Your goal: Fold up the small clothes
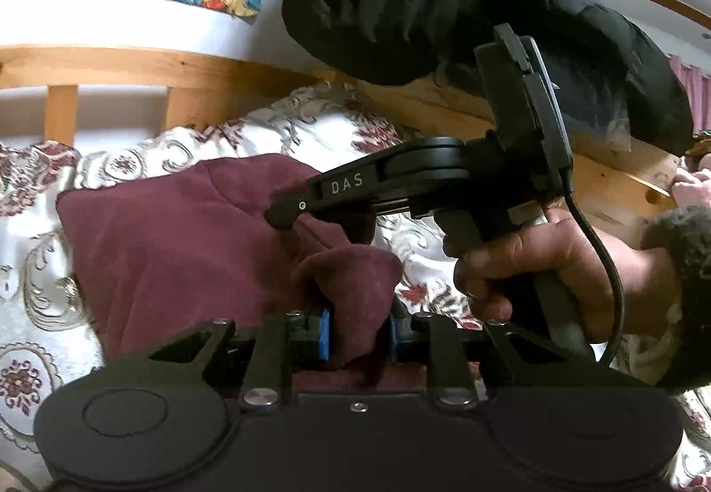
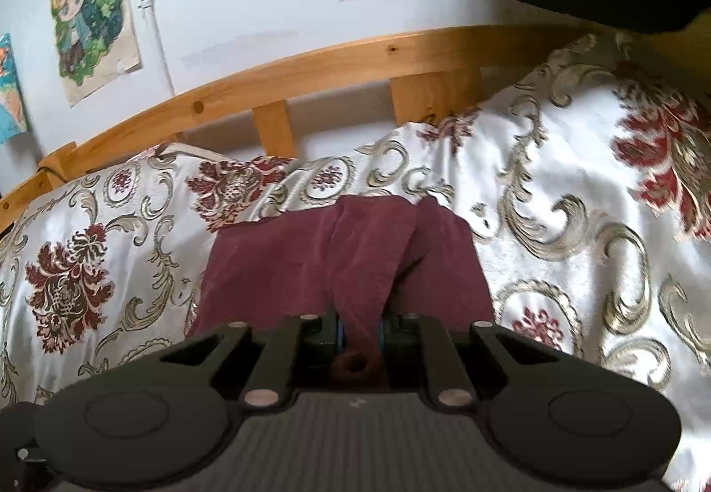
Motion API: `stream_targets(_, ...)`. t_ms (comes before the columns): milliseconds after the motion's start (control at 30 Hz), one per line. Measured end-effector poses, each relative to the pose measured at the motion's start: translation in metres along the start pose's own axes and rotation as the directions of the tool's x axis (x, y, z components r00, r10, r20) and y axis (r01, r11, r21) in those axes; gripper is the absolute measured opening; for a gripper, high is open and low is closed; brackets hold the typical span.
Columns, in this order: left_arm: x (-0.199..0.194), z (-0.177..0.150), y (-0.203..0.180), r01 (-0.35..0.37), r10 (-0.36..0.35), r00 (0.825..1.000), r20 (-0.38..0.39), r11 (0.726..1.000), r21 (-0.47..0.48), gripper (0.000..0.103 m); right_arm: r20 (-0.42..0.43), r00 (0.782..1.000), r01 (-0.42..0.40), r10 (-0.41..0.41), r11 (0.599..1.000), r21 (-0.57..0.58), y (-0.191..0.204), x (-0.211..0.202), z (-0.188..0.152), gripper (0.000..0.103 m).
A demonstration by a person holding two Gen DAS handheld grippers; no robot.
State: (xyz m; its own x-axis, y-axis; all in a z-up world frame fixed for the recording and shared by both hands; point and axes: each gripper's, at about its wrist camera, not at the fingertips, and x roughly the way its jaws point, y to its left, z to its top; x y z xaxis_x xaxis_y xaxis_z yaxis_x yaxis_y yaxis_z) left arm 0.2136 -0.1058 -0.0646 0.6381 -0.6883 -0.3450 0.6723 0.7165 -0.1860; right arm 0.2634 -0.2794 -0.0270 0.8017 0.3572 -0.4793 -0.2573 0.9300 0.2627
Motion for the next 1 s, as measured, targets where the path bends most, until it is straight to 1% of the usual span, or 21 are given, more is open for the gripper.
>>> stream_targets(67, 0.001, -0.001, -0.002, 0.011, -0.011, 1.0, -0.011, 1.0, 0.009, 0.026, -0.001, 1.0, 0.006, -0.006, 1.0, 0.021, -0.005, -0.002, -0.004, 0.014)
stream_targets(167, 0.002, -0.003, -0.004, 0.025, -0.025, 0.999, -0.027, 1.0, 0.013, 0.029, -0.003, 1.0, 0.011, -0.011, 0.999, 0.041, -0.011, -0.003, -0.009, 0.014)
stream_targets(233, 0.0, -0.001, -0.003, 0.035, -0.035, 0.999, -0.027, 0.999, 0.002, 0.032, 0.001, 1.0, 0.015, -0.015, 0.999, 0.032, -0.013, -0.004, -0.008, 0.014)
stream_targets(267, -0.001, 0.0, -0.001, 0.04, -0.04, 0.999, -0.024, 0.999, -0.01, 0.035, 0.005, 1.0, 0.017, -0.017, 1.0, 0.022, -0.012, -0.005, -0.007, 0.014)
stream_targets(333, -0.006, 0.002, 0.002, 0.062, -0.063, 0.998, -0.01, 0.997, -0.047, 0.049, 0.016, 0.999, 0.028, -0.028, 1.0, -0.009, -0.01, -0.005, -0.004, 0.014)
stream_targets(367, -0.01, 0.002, 0.003, 0.073, -0.073, 0.997, 0.002, 0.995, -0.066, 0.053, 0.021, 0.999, 0.032, -0.032, 0.999, -0.02, -0.009, -0.005, -0.002, 0.014)
stream_targets(400, -0.015, 0.002, 0.005, 0.077, -0.076, 0.997, 0.02, 0.993, -0.084, 0.061, 0.024, 0.999, 0.036, -0.035, 0.999, -0.028, -0.01, -0.004, 0.0, 0.014)
stream_targets(433, -0.018, 0.002, 0.006, 0.074, -0.071, 0.997, 0.032, 0.992, -0.098, 0.075, 0.025, 0.999, 0.038, -0.038, 0.999, -0.027, -0.011, -0.003, 0.001, 0.014)
stream_targets(500, -0.026, 0.003, 0.009, 0.049, -0.041, 0.997, 0.06, 0.99, -0.135, 0.091, 0.022, 0.999, 0.043, -0.043, 0.999, -0.015, -0.015, 0.0, 0.003, 0.014)
stream_targets(600, -0.035, 0.004, 0.021, 0.033, -0.014, 0.995, 0.095, 0.98, -0.194, 0.092, 0.014, 0.999, 0.041, -0.042, 0.999, 0.018, -0.024, 0.004, 0.001, 0.014)
stream_targets(667, -0.038, 0.005, 0.029, -0.001, 0.025, 0.995, 0.1, 0.972, -0.237, 0.092, 0.013, 0.999, 0.042, -0.043, 0.999, 0.034, -0.028, 0.007, -0.001, 0.014)
stream_targets(733, -0.04, 0.005, 0.039, -0.041, 0.074, 0.992, 0.104, 0.956, -0.292, 0.094, 0.014, 0.999, 0.042, -0.042, 0.998, 0.042, -0.031, 0.008, -0.001, 0.014)
stream_targets(800, -0.04, 0.004, 0.05, -0.08, 0.121, 0.988, 0.096, 0.931, -0.357, 0.095, 0.017, 0.999, 0.039, -0.04, 0.998, 0.042, -0.032, 0.009, -0.002, 0.015)
stream_targets(867, -0.038, 0.002, 0.062, -0.12, 0.158, 0.986, 0.058, 0.901, -0.417, 0.095, 0.017, 0.999, 0.039, -0.04, 0.998, 0.047, -0.033, 0.009, -0.002, 0.016)
stream_targets(933, -0.038, -0.004, 0.071, -0.155, 0.181, 0.983, 0.014, 0.876, -0.457, 0.095, 0.017, 0.999, 0.05, -0.051, 0.997, 0.055, -0.034, 0.008, -0.004, 0.018)
stream_targets(1000, -0.034, -0.01, 0.079, -0.193, 0.194, 0.98, -0.049, 0.852, -0.487, 0.095, 0.017, 0.998, 0.064, -0.065, 0.996, 0.063, -0.039, 0.006, -0.007, 0.025)
